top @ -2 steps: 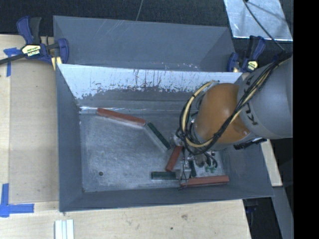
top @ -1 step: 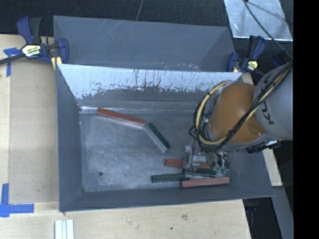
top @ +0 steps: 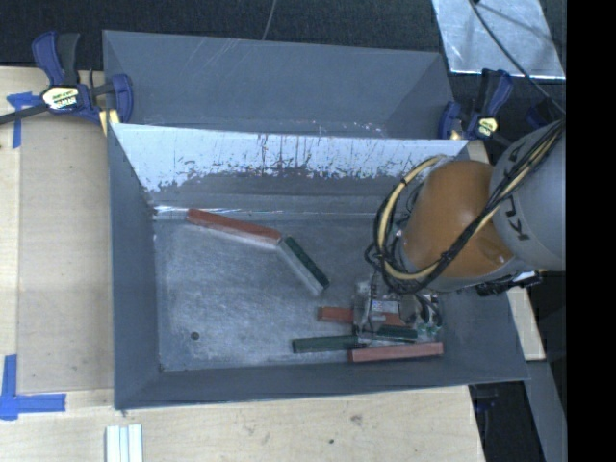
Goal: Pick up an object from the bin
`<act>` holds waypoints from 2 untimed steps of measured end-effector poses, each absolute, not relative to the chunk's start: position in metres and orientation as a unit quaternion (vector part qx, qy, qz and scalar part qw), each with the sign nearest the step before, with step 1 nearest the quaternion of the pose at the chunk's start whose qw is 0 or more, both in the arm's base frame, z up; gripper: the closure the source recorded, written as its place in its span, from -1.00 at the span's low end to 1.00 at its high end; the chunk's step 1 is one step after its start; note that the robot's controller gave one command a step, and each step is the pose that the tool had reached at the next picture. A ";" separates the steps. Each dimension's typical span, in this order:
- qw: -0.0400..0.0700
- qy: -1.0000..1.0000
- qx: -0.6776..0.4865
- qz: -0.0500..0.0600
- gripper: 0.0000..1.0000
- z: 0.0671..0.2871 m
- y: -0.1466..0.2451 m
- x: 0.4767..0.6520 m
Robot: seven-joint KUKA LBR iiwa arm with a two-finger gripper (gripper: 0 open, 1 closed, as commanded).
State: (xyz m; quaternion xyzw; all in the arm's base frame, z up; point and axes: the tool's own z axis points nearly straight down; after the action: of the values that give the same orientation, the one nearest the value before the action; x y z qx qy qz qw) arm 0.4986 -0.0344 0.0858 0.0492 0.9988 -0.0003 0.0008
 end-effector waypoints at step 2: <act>0.002 0.998 0.066 0.000 -1.00 0.270 -0.032 0.510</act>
Offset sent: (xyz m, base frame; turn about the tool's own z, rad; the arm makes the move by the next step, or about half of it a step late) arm 0.0000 0.0000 0.0000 0.0000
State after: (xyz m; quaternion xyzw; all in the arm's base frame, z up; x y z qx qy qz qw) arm 0.5098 -0.0321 0.2701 0.0664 0.9978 -0.0001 0.0018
